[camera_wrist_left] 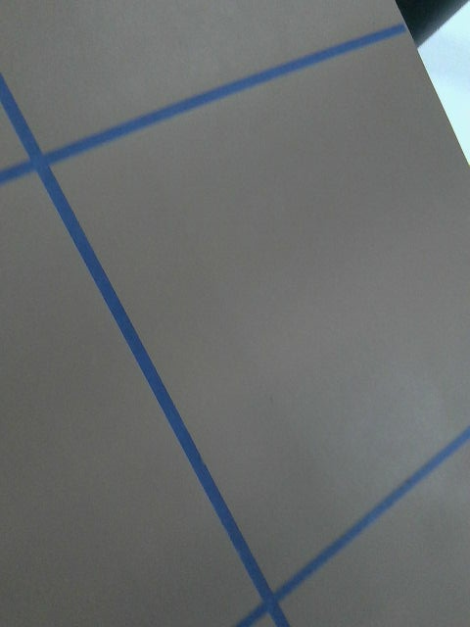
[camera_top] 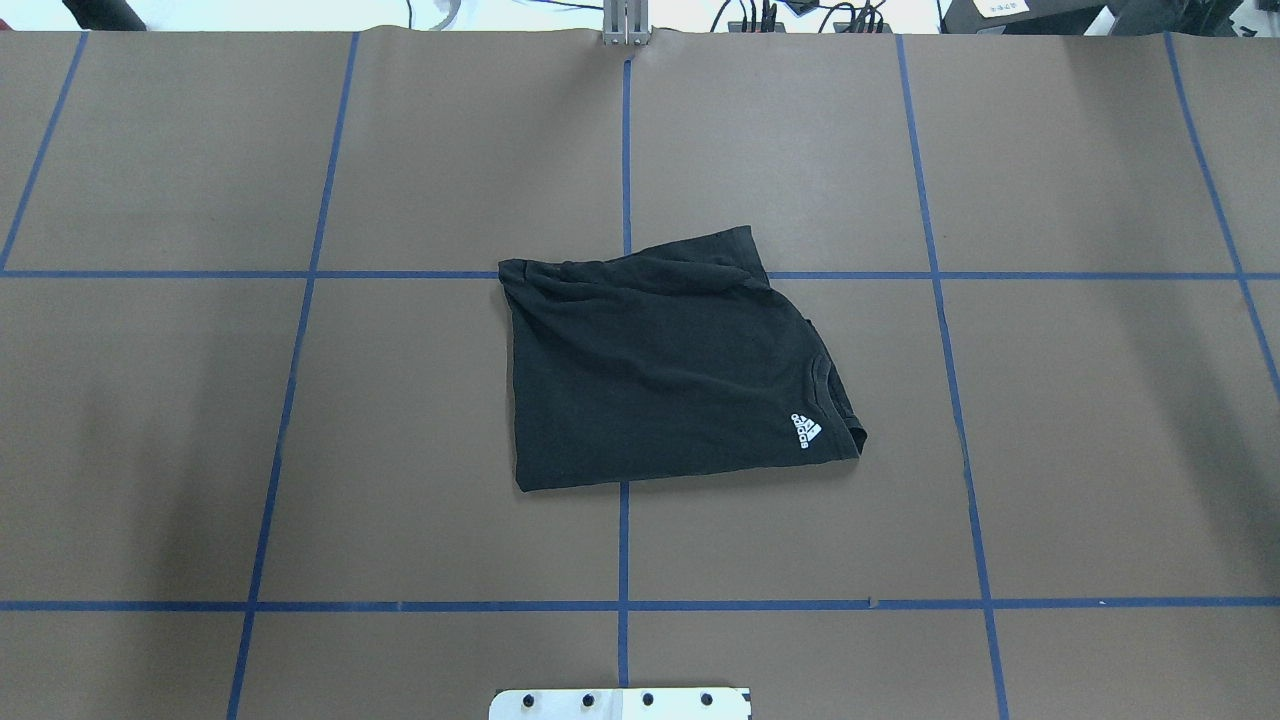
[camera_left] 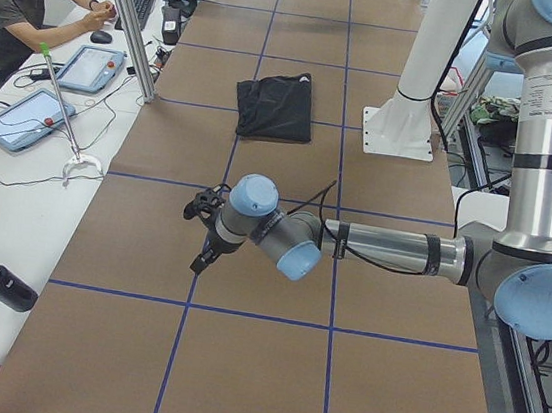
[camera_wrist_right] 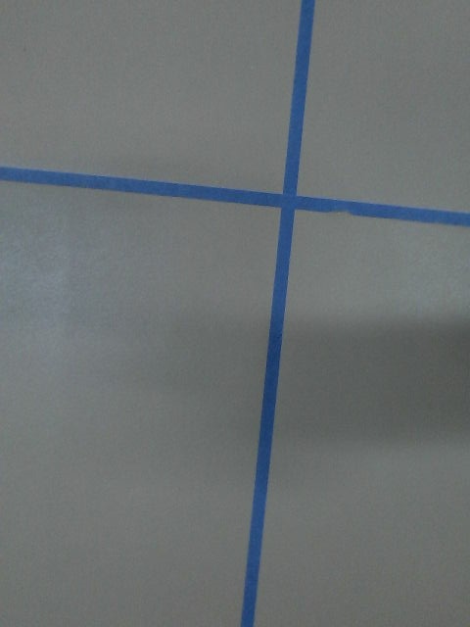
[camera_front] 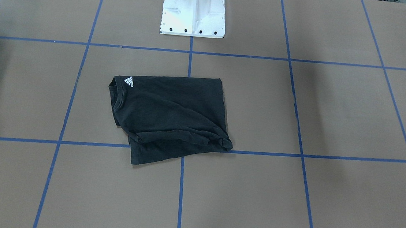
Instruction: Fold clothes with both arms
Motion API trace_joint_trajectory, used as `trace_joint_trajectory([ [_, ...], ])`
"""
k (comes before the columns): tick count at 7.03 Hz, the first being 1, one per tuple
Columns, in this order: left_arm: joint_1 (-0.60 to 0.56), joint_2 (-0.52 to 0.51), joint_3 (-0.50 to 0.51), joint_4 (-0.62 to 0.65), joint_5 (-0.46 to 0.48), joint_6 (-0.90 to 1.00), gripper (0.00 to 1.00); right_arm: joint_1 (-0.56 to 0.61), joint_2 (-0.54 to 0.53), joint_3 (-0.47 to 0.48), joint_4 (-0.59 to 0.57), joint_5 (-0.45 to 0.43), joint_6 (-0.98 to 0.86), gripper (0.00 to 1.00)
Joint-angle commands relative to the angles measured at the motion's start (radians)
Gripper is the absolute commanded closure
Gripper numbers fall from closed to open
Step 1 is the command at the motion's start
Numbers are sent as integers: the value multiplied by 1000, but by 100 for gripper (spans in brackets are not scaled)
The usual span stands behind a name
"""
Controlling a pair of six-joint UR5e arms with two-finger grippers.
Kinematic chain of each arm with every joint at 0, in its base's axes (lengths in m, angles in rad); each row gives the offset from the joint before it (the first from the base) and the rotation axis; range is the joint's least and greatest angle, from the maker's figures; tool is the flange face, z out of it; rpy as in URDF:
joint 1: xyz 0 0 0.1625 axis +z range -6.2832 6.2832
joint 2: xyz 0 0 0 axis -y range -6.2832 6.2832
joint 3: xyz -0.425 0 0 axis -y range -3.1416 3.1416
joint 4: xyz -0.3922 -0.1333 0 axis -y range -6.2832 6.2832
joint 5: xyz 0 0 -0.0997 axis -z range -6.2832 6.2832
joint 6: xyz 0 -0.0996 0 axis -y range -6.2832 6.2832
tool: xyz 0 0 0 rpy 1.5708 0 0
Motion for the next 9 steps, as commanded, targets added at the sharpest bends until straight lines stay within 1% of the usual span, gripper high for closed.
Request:
trace_joint_trajectory([
  [1,-61,-51,35,175,-24,71,0,19,-7,3,-73,-8,-84,0],
  [2,-65,-49,29,203,-26,65,0,19,-7,2,-73,-2,-84,0],
  [3,-70,-36,27,196,-19,68,0,19,-10,-1,-75,-2,-81,0],
  [9,-71,-36,-10,205,-29,64,0,13,-9,-10,-61,-13,-71,0],
])
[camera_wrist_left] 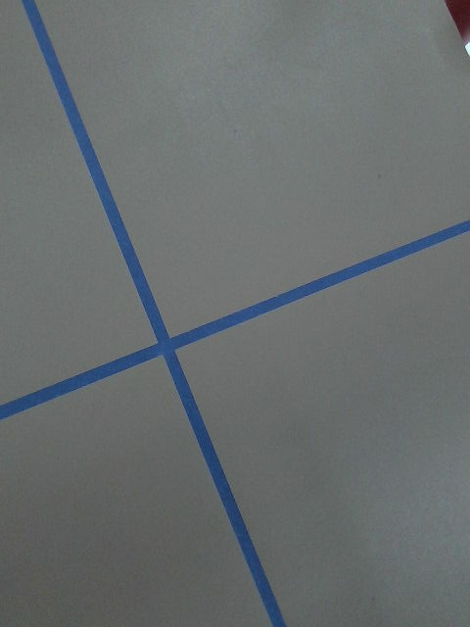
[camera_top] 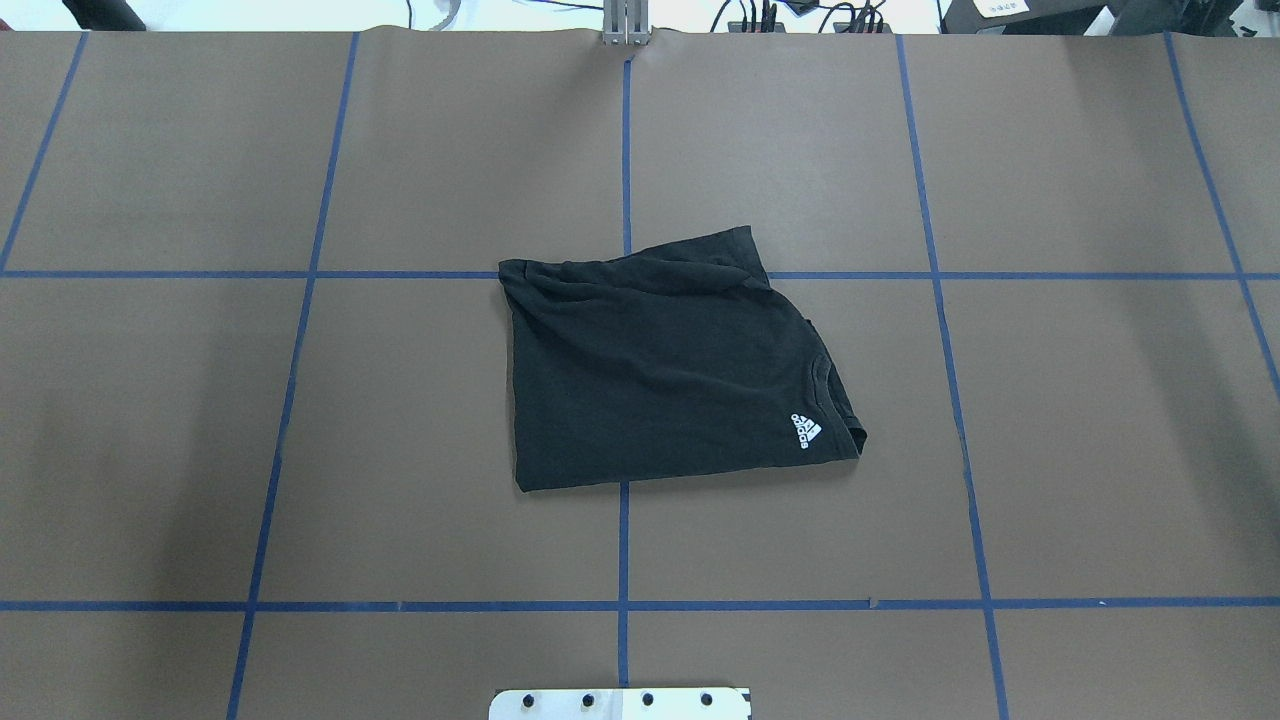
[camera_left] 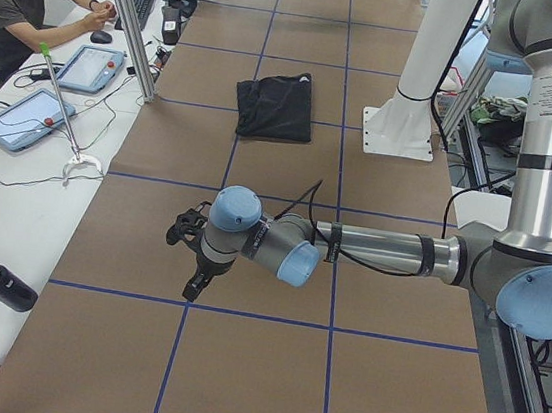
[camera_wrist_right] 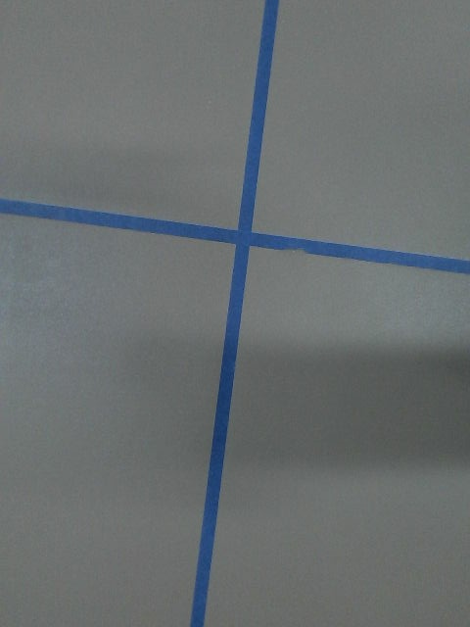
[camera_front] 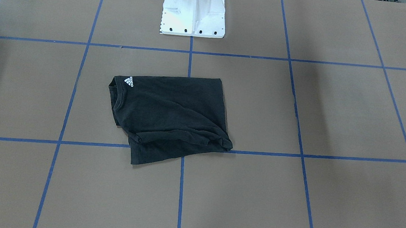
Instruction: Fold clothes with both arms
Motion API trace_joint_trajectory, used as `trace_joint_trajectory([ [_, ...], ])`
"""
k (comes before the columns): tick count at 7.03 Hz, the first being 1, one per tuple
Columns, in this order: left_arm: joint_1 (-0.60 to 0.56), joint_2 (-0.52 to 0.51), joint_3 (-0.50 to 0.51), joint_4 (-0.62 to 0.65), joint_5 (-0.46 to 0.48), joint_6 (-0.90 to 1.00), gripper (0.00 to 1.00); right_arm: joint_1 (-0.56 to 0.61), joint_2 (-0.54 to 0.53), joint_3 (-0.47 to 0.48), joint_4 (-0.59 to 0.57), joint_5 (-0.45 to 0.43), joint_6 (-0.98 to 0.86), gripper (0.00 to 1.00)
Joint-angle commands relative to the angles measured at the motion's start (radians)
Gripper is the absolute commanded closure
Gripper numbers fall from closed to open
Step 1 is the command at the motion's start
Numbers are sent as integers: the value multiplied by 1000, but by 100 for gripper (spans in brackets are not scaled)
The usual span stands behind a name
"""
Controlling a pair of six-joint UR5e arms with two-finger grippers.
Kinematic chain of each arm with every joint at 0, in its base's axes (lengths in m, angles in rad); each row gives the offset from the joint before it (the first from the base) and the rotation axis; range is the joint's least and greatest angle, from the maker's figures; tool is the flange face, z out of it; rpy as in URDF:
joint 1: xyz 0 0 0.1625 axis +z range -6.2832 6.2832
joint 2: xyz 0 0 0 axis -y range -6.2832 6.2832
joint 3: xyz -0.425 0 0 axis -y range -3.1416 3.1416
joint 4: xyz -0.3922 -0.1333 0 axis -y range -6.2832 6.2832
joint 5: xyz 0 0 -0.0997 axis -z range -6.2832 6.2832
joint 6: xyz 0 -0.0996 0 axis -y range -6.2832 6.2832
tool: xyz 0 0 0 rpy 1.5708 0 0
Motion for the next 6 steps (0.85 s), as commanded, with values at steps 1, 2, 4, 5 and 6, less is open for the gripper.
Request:
trace_joint_trajectory([
  [1,0,0,-11,1,-1,3,0,-1,-1,-3,4,0,5,0],
  [2,0,2,-12,2,-2,3,0,-1,-1,-3,4,0,5,0],
  [4,-2,2,-15,1,-2,5,0,-3,1,-3,4,0,5,0],
  [5,-2,2,-20,1,-2,6,0,-3,1,-3,4,0,5,0],
  [6,-2,2,-18,1,-1,6,0,-6,1,-3,4,0,5,0],
])
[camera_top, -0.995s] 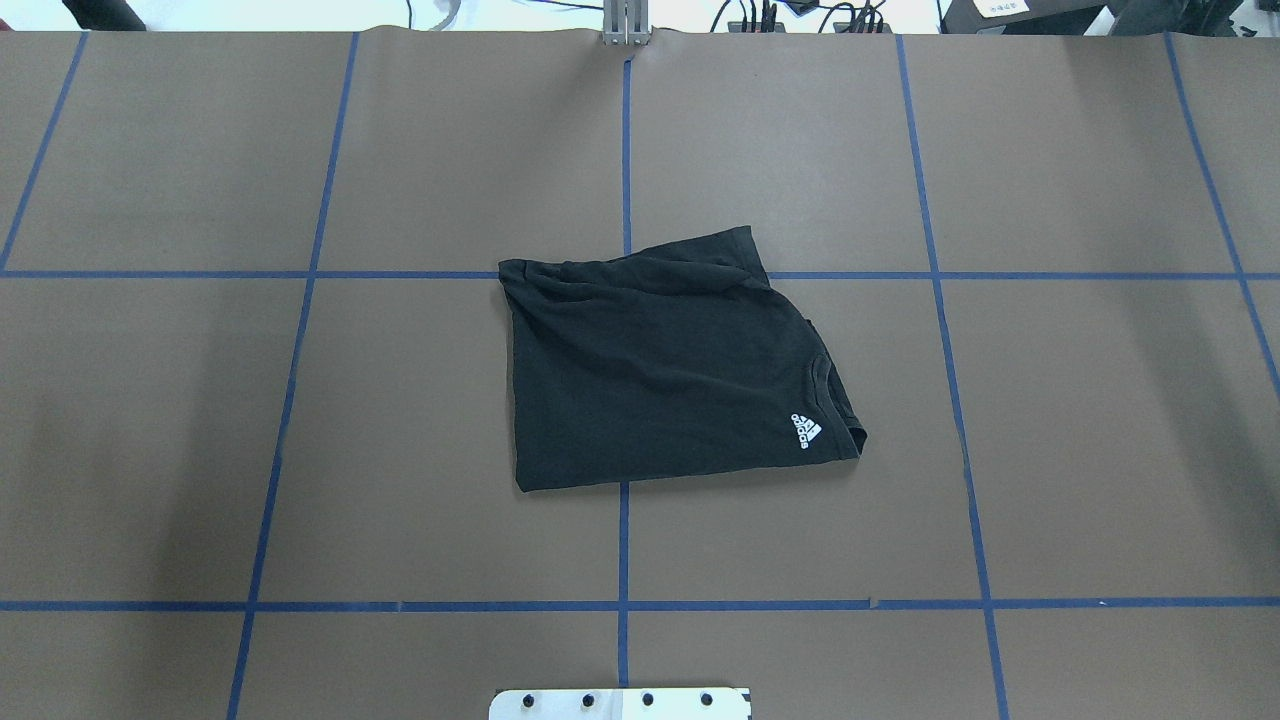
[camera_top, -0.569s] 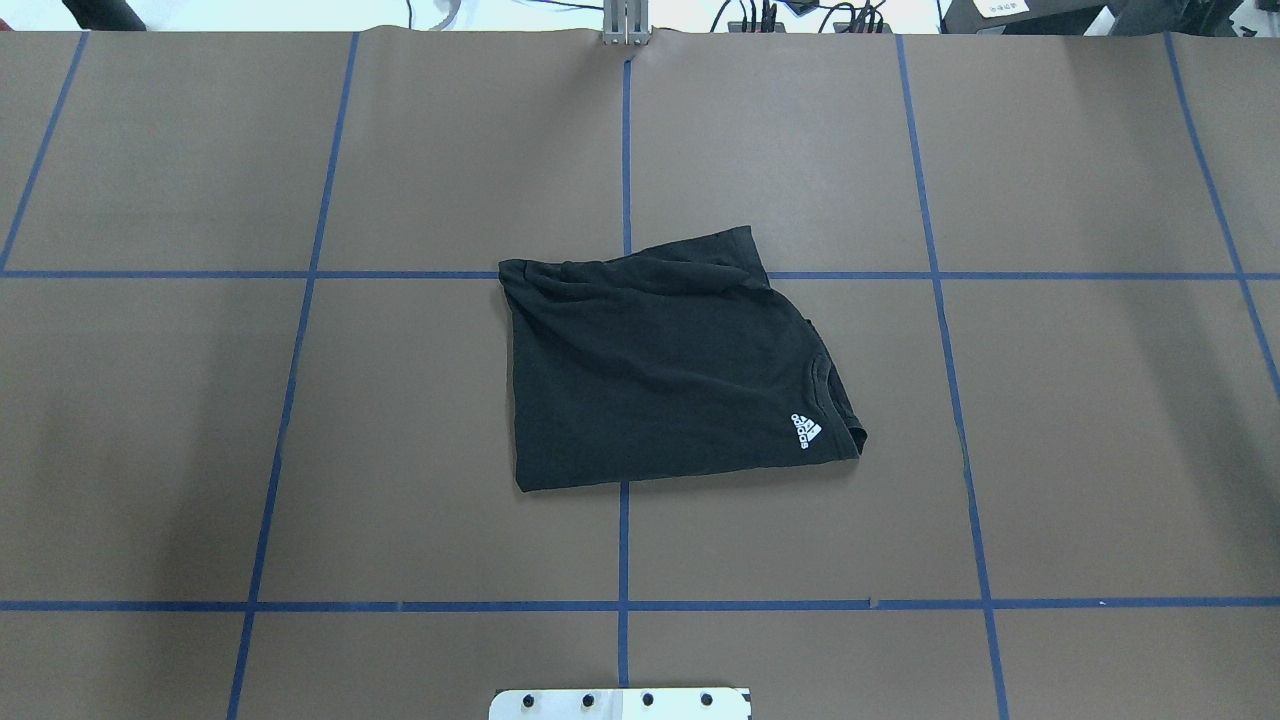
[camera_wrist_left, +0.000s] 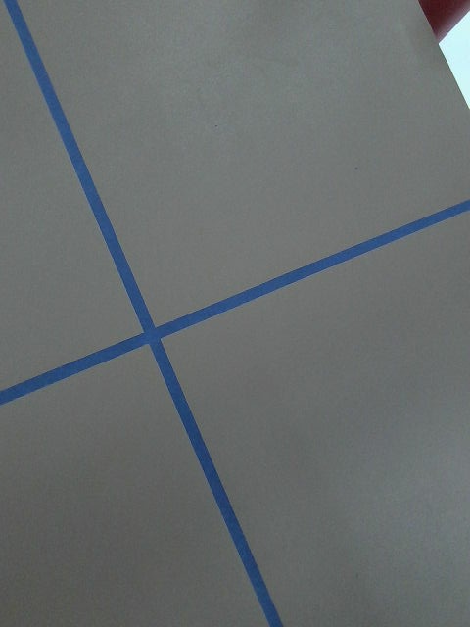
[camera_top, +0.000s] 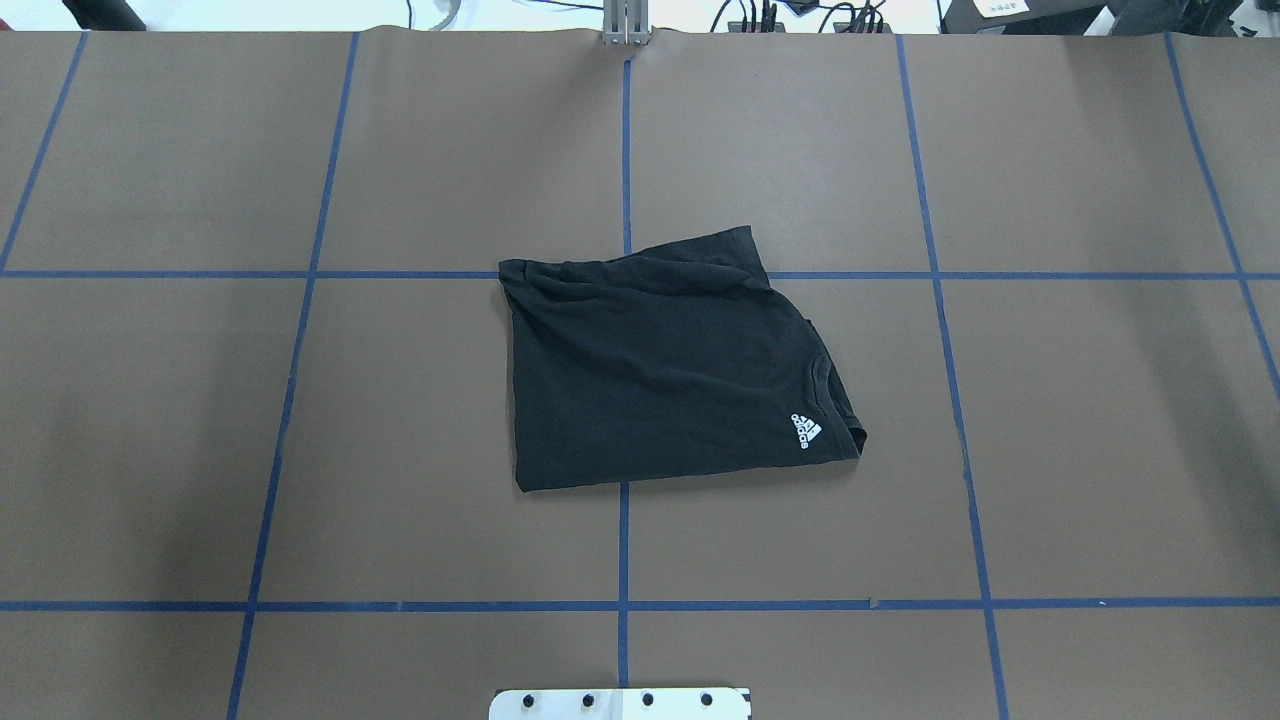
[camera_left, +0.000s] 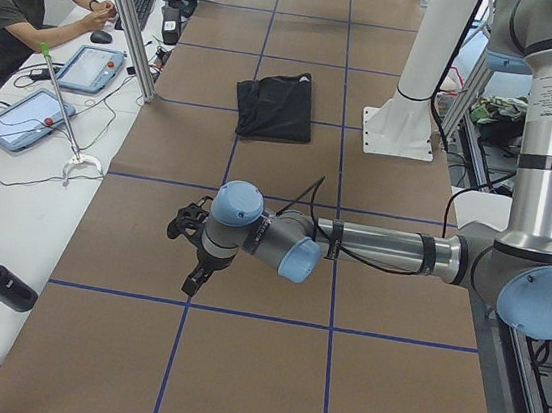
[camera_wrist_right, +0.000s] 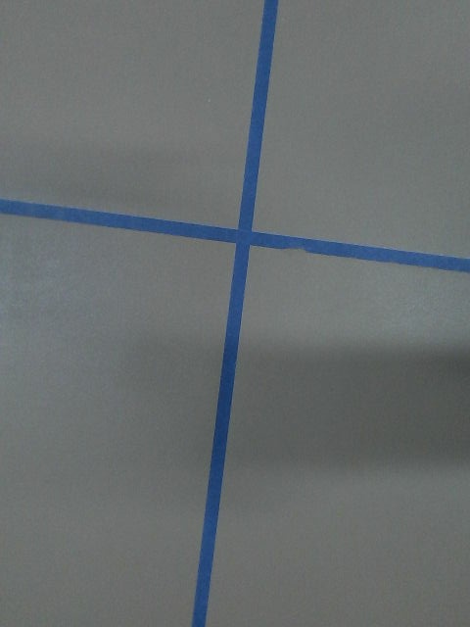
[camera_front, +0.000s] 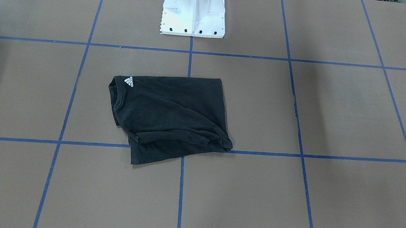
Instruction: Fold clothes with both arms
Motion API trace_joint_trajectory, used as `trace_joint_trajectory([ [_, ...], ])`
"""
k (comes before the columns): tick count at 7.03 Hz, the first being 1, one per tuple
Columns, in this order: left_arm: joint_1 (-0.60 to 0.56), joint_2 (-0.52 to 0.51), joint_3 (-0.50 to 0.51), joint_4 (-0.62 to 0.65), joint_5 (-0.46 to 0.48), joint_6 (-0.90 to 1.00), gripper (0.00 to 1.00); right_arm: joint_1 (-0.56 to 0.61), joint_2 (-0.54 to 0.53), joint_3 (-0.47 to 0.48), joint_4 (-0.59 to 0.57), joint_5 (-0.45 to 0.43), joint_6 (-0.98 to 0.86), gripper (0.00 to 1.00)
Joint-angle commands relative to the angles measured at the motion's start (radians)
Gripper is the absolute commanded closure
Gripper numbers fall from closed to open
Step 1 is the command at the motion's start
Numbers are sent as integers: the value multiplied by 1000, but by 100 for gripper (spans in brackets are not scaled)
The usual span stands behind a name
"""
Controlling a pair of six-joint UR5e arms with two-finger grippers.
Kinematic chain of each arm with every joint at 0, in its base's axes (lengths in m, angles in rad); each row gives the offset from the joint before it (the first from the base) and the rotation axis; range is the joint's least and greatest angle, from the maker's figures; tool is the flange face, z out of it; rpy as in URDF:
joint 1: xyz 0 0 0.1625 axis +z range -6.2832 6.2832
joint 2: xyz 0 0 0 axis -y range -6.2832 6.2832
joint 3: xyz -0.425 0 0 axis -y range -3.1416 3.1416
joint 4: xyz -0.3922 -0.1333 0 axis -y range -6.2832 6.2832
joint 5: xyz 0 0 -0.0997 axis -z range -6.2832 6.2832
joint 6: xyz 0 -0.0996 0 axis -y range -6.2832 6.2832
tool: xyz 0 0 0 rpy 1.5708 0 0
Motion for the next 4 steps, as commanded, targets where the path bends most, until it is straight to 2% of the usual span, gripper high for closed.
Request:
trace_joint_trajectory([
  [1,0,2,-1,0,0,1,0,-2,0,0,0,0,0,0],
  [4,0,6,-4,-3,0,2,0,-7,2,0,0,0,0,0],
])
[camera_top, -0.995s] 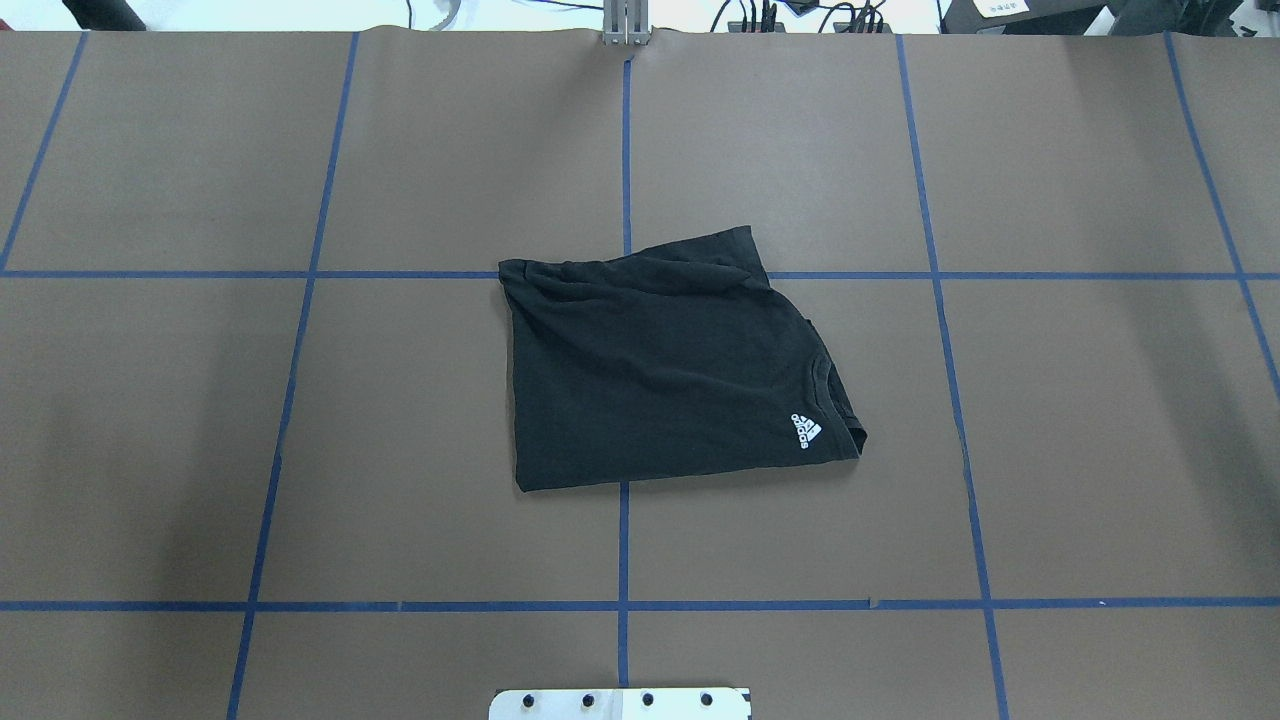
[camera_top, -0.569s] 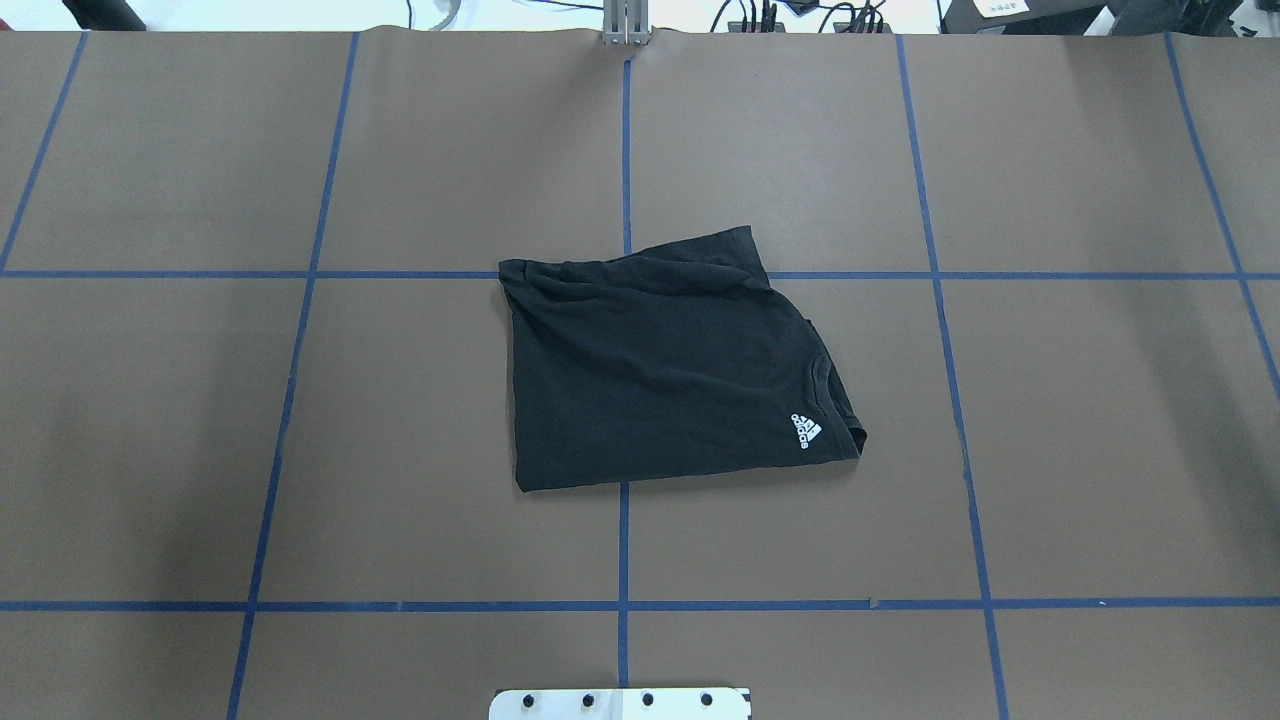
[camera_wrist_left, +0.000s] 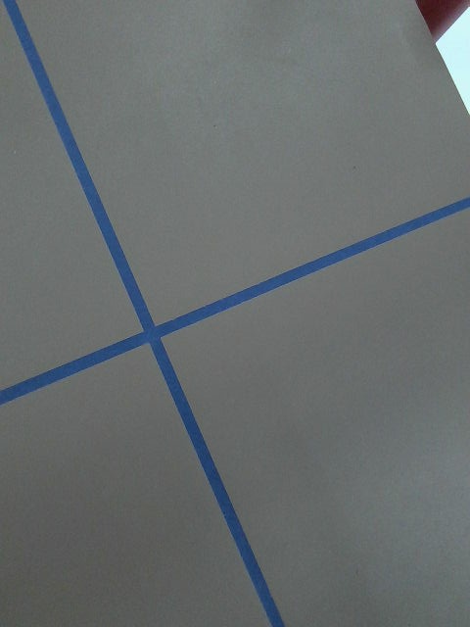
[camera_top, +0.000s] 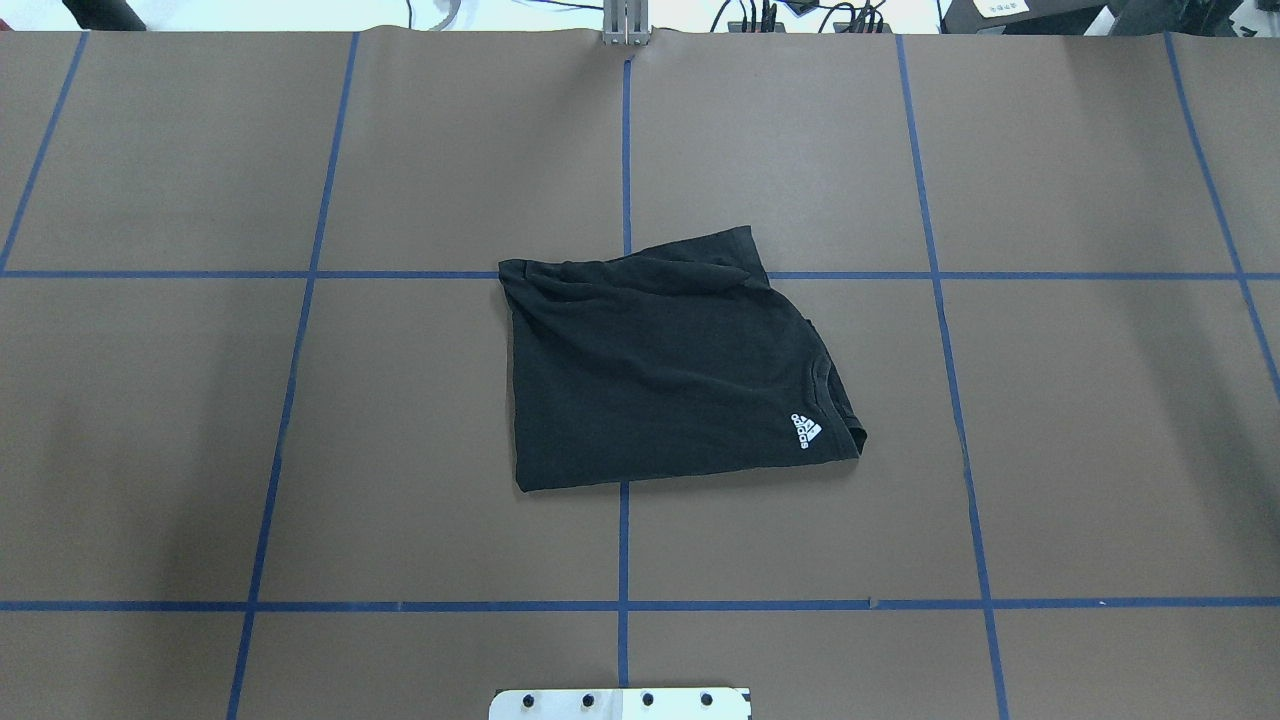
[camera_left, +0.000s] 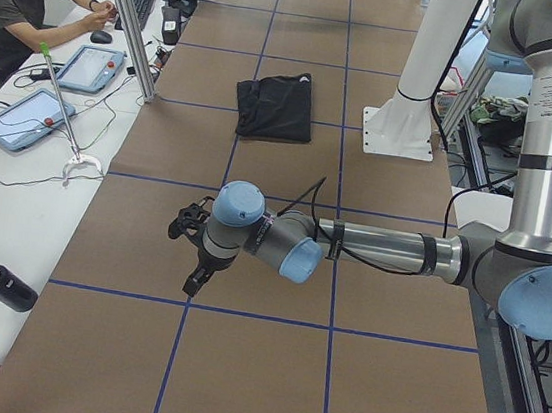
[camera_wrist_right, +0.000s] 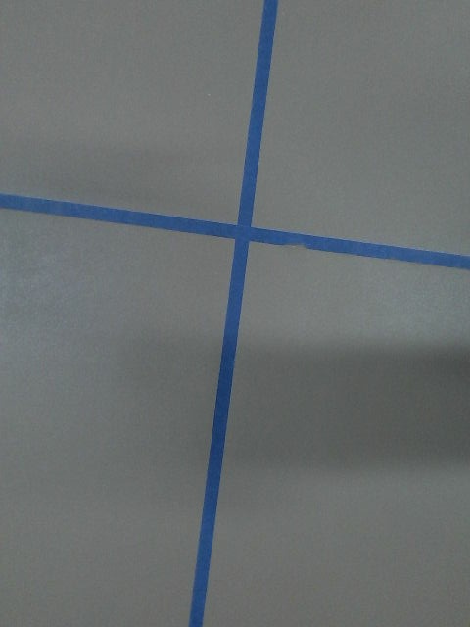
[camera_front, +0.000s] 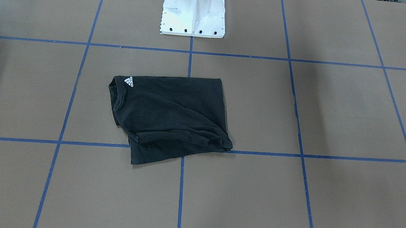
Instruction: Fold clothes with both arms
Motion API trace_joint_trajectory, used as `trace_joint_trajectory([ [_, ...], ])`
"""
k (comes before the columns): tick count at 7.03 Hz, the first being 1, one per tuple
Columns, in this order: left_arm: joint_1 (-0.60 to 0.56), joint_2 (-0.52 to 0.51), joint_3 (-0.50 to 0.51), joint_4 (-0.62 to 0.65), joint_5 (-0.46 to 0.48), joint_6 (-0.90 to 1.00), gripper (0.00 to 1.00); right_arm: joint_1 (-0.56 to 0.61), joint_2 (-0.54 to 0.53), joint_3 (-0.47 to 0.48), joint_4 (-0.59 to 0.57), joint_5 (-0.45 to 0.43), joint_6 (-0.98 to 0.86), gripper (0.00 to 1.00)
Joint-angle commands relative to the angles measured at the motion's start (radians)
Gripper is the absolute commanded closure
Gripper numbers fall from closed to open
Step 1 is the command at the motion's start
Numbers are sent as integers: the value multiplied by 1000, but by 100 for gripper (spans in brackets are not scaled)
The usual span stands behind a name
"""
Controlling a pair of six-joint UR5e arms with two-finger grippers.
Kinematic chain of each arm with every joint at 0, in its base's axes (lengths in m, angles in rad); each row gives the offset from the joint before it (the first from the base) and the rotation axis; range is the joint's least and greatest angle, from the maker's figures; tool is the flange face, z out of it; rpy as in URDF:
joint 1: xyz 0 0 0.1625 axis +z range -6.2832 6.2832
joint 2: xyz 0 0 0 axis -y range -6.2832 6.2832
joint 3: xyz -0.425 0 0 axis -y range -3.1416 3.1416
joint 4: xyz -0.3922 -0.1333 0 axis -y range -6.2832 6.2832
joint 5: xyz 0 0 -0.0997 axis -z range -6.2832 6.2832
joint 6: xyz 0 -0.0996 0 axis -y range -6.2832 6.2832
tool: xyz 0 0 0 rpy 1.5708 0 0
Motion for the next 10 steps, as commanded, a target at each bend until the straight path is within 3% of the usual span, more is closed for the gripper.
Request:
trace_joint_trajectory([
  [1,0,1,-5,-1,0,0,0,-1,1,1,2,0,0,0],
  [7,0,10,-27,-1,-2,0,0,-1,4,-13,2,8,-3,0],
  [8,0,18,-39,1,-27,0,0,-1,5,-11,3,8,-2,0],
  [9,0,43,-53,-2,-113,-4,0,-1,5,-11,2,9,0,0],
  [10,0,48,-70,-2,-115,-7,0,-1,4,-10,2,11,0,0],
])
